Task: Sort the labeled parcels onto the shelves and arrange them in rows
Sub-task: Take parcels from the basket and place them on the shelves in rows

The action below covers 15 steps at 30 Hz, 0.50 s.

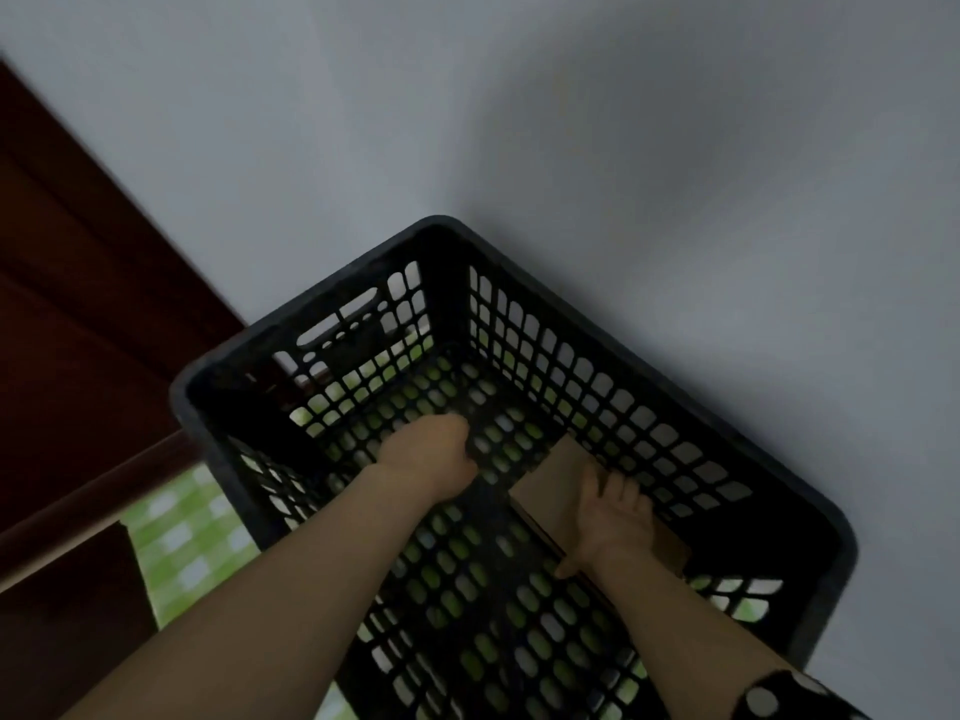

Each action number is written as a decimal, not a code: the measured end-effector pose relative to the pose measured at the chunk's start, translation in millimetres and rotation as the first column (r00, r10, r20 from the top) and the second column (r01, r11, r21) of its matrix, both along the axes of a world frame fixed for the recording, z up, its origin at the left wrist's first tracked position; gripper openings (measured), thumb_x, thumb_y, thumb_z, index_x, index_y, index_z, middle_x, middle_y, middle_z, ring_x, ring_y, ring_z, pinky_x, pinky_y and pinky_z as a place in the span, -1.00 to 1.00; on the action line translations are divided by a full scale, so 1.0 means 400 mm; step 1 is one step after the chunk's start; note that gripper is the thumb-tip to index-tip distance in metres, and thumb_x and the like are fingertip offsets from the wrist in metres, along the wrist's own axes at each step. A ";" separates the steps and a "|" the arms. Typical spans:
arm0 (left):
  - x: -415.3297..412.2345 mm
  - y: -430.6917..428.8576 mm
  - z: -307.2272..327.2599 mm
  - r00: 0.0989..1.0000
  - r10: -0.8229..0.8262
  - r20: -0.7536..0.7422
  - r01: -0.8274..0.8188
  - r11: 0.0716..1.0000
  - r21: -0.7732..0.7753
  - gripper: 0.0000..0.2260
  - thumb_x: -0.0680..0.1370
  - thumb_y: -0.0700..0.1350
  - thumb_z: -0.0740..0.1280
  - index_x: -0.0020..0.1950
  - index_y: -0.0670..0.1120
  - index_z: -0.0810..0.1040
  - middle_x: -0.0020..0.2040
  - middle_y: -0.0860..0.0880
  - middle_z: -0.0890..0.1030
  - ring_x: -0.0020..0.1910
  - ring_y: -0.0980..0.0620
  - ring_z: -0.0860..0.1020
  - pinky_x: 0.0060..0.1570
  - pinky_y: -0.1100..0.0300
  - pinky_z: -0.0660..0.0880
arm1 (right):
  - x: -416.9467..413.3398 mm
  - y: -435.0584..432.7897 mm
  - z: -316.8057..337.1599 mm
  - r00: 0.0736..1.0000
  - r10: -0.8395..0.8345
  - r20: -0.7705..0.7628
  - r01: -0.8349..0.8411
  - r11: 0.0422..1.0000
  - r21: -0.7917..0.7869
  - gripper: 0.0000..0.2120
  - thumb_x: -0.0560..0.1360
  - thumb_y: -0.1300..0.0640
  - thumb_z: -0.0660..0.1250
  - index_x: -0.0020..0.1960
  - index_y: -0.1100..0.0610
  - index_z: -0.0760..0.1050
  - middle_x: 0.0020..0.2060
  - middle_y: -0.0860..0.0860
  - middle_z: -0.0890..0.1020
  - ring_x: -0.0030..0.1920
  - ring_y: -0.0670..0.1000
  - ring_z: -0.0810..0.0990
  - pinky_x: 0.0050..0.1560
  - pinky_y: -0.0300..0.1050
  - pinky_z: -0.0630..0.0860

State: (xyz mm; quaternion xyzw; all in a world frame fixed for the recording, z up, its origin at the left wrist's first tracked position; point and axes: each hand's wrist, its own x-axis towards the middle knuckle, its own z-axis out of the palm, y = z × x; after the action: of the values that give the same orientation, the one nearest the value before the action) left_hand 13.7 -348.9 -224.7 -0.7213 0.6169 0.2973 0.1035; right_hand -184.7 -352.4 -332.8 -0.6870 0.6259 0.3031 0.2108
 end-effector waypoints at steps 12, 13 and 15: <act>0.039 0.066 0.065 0.982 0.171 -0.077 -0.176 0.982 -0.062 -0.73 0.56 -0.05 0.25 0.24 -0.09 0.49 0.13 -0.06 0.54 0.14 -0.05 0.52 0.03 0.09 0.52 | 0.092 0.008 0.047 0.981 -0.094 0.171 0.082 0.994 0.078 0.35 0.13 -0.26 0.54 0.47 -0.09 -0.46 0.42 0.26 0.01 0.41 0.28 0.08 0.42 0.19 0.11; 0.045 0.072 0.087 0.967 0.225 -0.119 -0.237 0.967 -0.096 -0.71 0.57 -0.09 0.25 0.27 -0.12 0.48 0.15 -0.08 0.54 0.16 -0.07 0.52 0.07 0.08 0.51 | 0.105 -0.005 0.091 0.957 -0.126 0.262 0.110 0.991 0.072 0.34 0.13 -0.26 0.54 0.47 -0.13 -0.45 0.41 0.24 0.02 0.41 0.28 0.09 0.42 0.17 0.13; 0.065 0.087 0.135 0.907 0.350 -0.234 -0.392 0.905 -0.167 -0.65 0.57 -0.17 0.22 0.36 -0.17 0.43 0.20 -0.11 0.55 0.17 -0.10 0.52 0.14 0.07 0.49 | 0.133 -0.037 0.187 0.836 -0.215 0.504 0.201 0.976 0.083 0.25 0.18 -0.20 0.55 0.47 -0.24 -0.37 0.41 0.21 0.04 0.41 0.28 0.12 0.40 0.18 0.17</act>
State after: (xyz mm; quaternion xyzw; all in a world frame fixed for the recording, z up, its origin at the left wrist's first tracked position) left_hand 39.5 -314.1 -170.7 -0.7994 0.5030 0.3149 -0.0939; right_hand -131.4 -367.4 -258.0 -0.6677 0.6144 0.0942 0.4097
